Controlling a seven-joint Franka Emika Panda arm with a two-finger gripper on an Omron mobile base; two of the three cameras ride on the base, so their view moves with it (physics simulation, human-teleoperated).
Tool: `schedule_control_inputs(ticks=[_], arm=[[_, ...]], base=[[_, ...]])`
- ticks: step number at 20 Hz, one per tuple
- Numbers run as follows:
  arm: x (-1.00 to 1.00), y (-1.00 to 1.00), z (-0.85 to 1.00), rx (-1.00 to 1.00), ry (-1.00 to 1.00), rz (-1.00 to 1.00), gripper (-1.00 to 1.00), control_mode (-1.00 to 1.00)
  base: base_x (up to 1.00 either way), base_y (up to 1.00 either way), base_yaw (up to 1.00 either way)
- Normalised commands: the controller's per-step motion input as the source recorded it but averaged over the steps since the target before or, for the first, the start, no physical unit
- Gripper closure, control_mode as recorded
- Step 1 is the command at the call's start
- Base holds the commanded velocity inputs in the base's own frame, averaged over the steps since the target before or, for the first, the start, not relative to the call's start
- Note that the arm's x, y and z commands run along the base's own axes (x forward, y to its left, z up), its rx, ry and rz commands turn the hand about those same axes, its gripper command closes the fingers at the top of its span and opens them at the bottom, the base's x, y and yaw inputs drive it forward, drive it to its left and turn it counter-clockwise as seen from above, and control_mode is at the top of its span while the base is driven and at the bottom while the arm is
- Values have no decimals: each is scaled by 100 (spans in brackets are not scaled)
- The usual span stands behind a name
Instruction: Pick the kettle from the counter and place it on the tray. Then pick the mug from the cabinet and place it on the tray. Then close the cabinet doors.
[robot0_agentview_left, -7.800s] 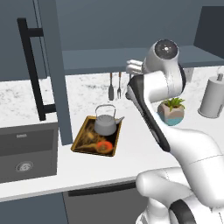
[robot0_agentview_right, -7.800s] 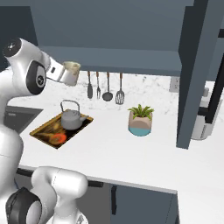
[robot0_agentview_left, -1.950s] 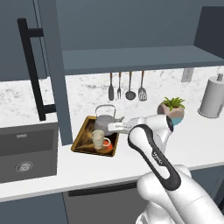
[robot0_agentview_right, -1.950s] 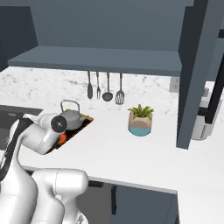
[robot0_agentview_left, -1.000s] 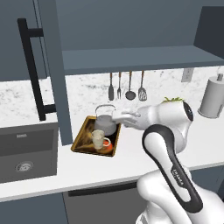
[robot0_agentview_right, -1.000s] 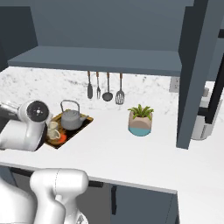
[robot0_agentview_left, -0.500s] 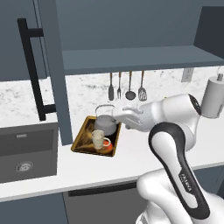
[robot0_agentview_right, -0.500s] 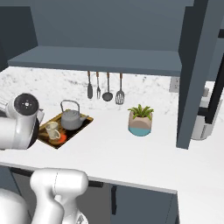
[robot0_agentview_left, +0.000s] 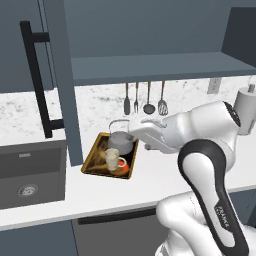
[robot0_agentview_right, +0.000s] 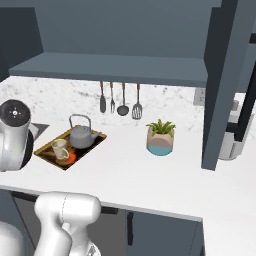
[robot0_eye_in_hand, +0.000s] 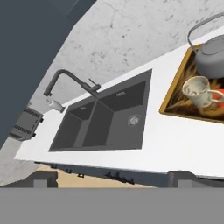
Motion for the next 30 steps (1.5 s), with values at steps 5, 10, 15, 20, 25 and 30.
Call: schedule_control_inputs(ticks=[5,10,15,20,25,30], arm=[[-33,7,14,1,1,0,-100,-100],[-38,17,11,4,2,0,-100,-100],[-43,32,11,16,1,0,-100,-100],[-50,28,21,27,7,-5,-100,-100],[-49,33,23,27,9,-12,-100,-100],[-57,49,4,13,1,-14,-100,-100]], base=[[0,0,0],[0,0,0],[0,0,0],[0,0,0],[0,0,0],[0,0,0]])
